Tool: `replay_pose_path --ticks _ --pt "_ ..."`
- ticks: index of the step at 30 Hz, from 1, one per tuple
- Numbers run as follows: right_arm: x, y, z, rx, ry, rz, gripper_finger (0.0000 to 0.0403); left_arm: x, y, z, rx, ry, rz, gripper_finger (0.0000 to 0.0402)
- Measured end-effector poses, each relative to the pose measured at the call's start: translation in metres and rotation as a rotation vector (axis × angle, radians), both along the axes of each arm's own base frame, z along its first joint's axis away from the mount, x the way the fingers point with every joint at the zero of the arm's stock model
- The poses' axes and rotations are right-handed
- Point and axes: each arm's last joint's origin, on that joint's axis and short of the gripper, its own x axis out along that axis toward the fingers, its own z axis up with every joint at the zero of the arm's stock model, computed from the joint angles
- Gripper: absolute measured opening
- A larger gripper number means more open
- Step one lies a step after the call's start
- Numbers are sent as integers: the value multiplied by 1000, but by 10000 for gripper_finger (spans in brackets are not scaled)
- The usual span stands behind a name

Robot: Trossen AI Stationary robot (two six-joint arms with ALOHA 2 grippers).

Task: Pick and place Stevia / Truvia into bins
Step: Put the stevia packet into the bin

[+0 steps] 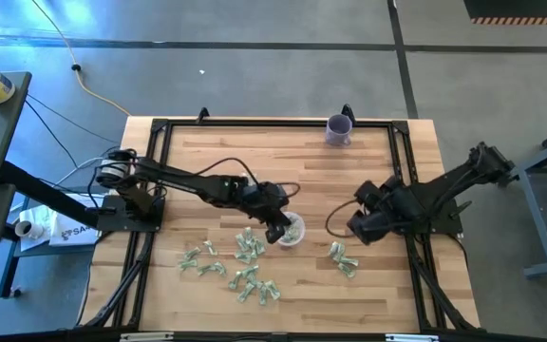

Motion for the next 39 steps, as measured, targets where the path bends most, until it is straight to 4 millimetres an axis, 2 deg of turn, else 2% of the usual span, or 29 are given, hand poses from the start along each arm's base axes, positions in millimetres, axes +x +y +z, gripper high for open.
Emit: replay_pose_path --ticks 4,11,15,18,20,24,29,34,39 --pt "6 16 -11 33 65 79 295 7 -1 -5 15 5 -16 58" --pt "18 42 -37 59 203 177 295 10 0 -9 40 3 -14 171" --pt "21 51 -46 112 245 188 295 8 -1 -9 -29 24 -7 236" --pt "24 61 -51 154 225 212 295 5 -3 -1 -110 22 -39 264" --pt "23 66 -61 213 224 225 295 -5 -5 8 -124 51 -50 270" --pt "16 75 -94 383 219 202 295 -28 -9 30 -83 85 -42 265" --pt "12 87 -105 345 108 229 295 -69 -15 53 77 188 34 240" --pt "6 81 -120 291 165 294 295 -105 -20 70 144 263 113 223" --pt "4 72 -136 354 216 345 288 -133 -20 80 141 334 197 208"
